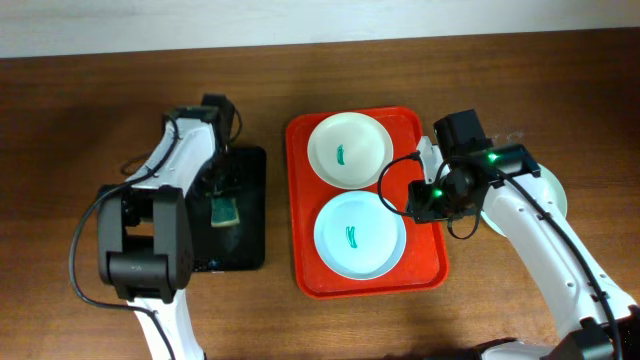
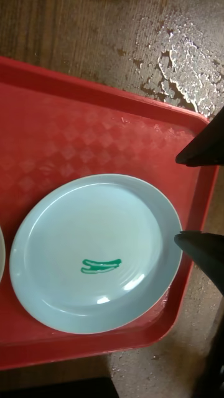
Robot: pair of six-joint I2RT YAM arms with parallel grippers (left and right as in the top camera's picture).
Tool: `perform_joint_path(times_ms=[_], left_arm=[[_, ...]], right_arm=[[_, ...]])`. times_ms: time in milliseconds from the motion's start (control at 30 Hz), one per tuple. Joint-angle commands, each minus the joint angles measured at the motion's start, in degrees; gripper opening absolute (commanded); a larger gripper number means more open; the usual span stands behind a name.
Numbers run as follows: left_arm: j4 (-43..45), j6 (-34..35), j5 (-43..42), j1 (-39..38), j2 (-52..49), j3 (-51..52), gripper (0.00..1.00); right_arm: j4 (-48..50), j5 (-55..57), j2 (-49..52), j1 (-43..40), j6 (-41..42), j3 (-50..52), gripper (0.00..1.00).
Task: Clean dirty plates on tray and stack at the side
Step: 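Grasp the sponge with the left gripper and lift it toward the plate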
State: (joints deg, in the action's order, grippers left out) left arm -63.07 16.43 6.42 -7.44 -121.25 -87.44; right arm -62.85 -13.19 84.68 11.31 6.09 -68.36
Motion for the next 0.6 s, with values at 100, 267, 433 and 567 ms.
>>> perform_joint_path(times_ms=[100, 267, 433, 567], left_arm=[[2.03, 0.04, -2.62, 0.09, 0.35, 5.16, 0.0], [-4.57, -0.26, -2.58, 0.09, 2.14, -2.16, 0.0], [-10.8, -0.68, -2.56, -0.5, 6.27, -11.23, 0.0], [-11.08, -0.68, -2.67, -1.75, 9.29, -12.63, 0.0]], right_arm=[[-0.28, -0.31, -0.74, 0.26, 0.44, -0.66, 0.36], [-0.2, -0.28, -0.74, 0.26, 0.44, -0.66, 0.36], [-1.51, 8.92, -0.72, 0.22, 14.27, -0.42, 0.33], [1.27, 7.41, 0.04, 0.13, 14.73, 1.81, 0.39]])
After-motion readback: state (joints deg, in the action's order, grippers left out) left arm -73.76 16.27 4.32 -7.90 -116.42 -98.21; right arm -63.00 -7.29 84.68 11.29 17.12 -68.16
